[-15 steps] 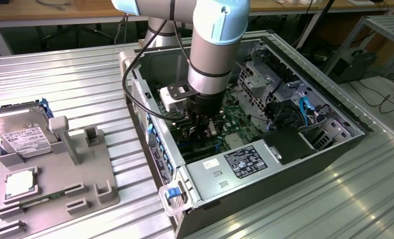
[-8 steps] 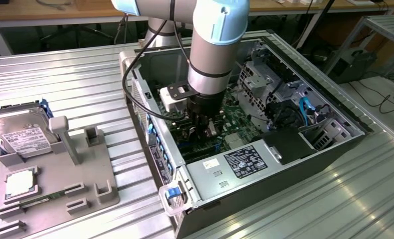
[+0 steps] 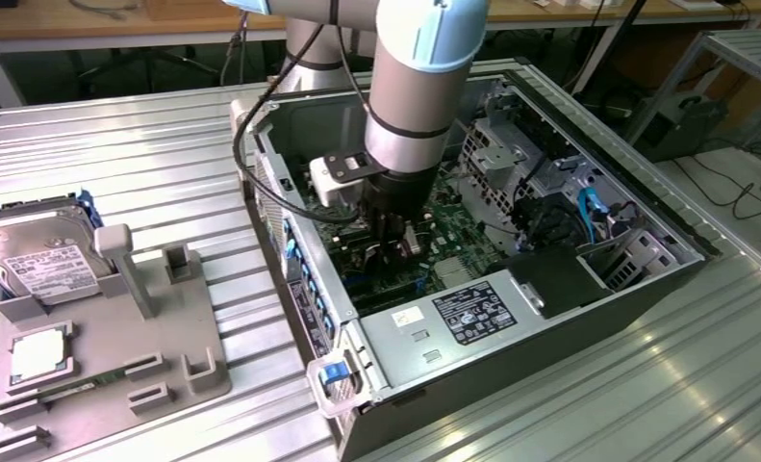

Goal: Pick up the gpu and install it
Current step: 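Insert the gpu into the slot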

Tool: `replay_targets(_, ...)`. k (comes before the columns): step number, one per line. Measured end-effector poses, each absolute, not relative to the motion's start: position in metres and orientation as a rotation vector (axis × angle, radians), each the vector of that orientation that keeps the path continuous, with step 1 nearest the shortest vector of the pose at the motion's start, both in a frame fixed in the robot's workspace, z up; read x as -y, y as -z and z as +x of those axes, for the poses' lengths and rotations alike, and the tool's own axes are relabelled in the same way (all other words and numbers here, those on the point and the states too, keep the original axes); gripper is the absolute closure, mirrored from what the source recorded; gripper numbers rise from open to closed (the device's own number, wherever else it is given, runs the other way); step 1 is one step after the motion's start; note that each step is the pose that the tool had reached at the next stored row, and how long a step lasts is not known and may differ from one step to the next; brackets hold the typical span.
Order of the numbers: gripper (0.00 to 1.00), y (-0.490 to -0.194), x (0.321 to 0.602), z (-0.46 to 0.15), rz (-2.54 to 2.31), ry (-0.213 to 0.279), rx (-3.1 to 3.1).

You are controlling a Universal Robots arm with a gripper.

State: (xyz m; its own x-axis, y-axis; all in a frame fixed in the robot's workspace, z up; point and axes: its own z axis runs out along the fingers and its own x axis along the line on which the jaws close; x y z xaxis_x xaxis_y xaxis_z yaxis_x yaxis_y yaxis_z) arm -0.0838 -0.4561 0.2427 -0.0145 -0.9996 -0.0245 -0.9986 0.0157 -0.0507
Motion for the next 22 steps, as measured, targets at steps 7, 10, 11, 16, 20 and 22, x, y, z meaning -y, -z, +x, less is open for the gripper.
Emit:
replay_targets(7, 0.65, -0.277, 0.456, -0.084, -2.167, 0.031, -2.200)
replay_targets(10, 0.65, -0.288, 0.456, -0.084, -2.166, 0.033, -2.199)
replay_targets(11, 0.65, -0.288, 0.456, -0.084, -2.165, 0.032, -2.198)
replay_targets(16, 0.79, -0.288, 0.456, -0.084, -2.165, 0.032, -2.198)
replay_targets(20, 0.89, -0.288, 0.456, -0.084, -2.165, 0.032, -2.198)
replay_targets(22, 0.89, -0.288, 0.456, -0.084, -2.165, 0.032, -2.198)
